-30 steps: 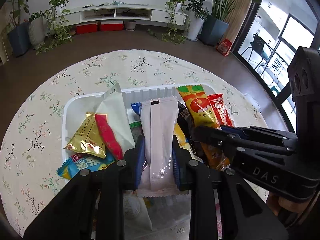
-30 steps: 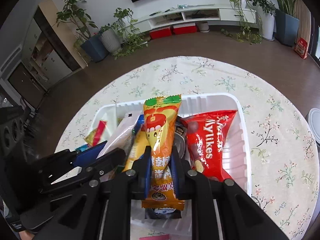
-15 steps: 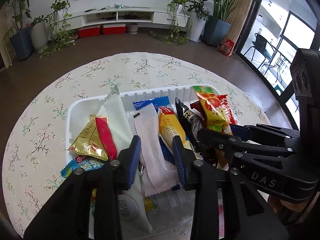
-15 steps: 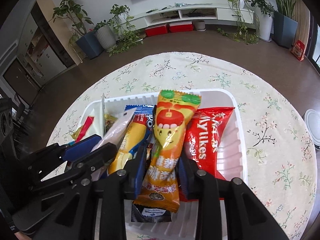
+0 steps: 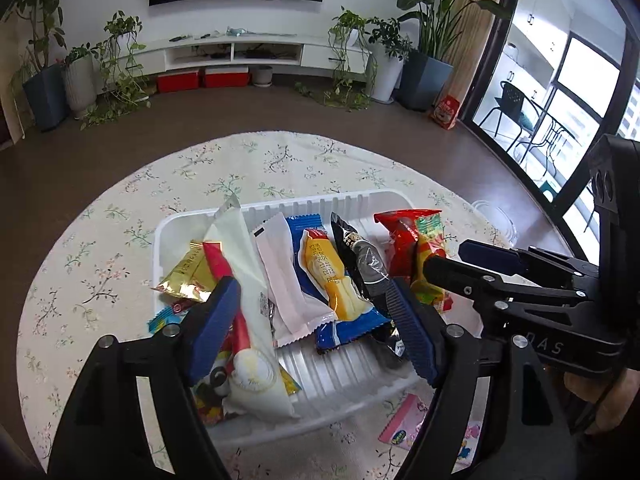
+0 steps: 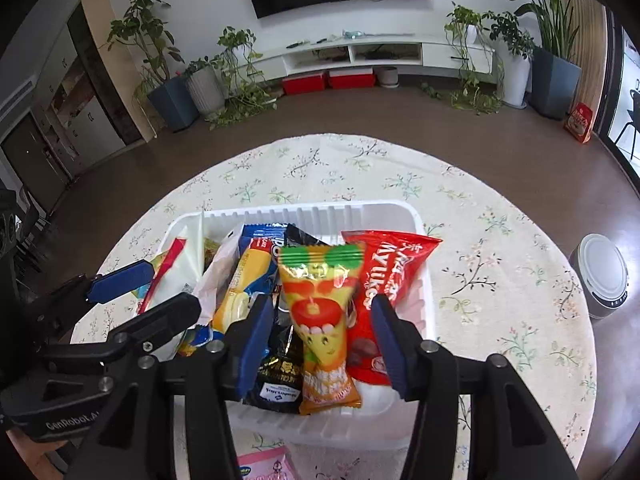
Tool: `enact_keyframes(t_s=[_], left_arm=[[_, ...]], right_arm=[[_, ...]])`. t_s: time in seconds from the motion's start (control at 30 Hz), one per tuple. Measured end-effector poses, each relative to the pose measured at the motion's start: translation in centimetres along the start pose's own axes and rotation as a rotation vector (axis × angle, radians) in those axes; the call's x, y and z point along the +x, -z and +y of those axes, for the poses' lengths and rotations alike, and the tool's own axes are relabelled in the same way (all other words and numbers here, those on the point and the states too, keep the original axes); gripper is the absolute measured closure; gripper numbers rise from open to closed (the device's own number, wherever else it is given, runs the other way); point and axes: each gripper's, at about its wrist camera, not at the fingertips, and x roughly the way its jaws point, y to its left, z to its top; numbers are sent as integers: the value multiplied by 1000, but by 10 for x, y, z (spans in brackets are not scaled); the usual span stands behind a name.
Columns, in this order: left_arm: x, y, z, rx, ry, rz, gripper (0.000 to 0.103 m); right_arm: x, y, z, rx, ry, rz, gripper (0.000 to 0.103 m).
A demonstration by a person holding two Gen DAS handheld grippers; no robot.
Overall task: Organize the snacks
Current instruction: 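Lower both held packets into the tray and open both grippers, then grasp the red-and-white candy packet with the left gripper while the right grasps the pink Pororo bag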
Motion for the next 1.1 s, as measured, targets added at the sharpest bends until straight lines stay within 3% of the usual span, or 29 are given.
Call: enact_keyframes(t_s=[0.1,0.17,0.33,0.5,0.6,0.67,0.73,0.83,1.0,1.1], left_arm=[[-19,4,-4,2,12,-23,20],[-38,14,-7,26,17,-45,5],[-77,51,-9,74,62,-46,0],[-90,114,-10,203,20,37,0],[-88,152,-12,289,38,102,0],[-81,174,-16,381,-4,157,0],[-74,191,-19,459,11,196,1],[-66,200,-16,485,18,233,12],[-55,195,-7,485,29,265,14],[-51,195,-6,481,65,277,23]], right_arm=[[-14,5,-4,15,-6,-19,47],[-26,11,-8,28,-20,-33,37],[-60,40,-11,-20,-93,-72,22],[-77,90,-4,-130,-146,-37,21],[-75,119,0,-172,-154,5,21],[-69,131,1,-173,-168,35,21],[-63,136,6,-180,-178,50,21],[-58,142,15,-232,-177,31,21],[-41,146,15,-243,-146,55,24],[-32,147,10,-225,-136,72,26]])
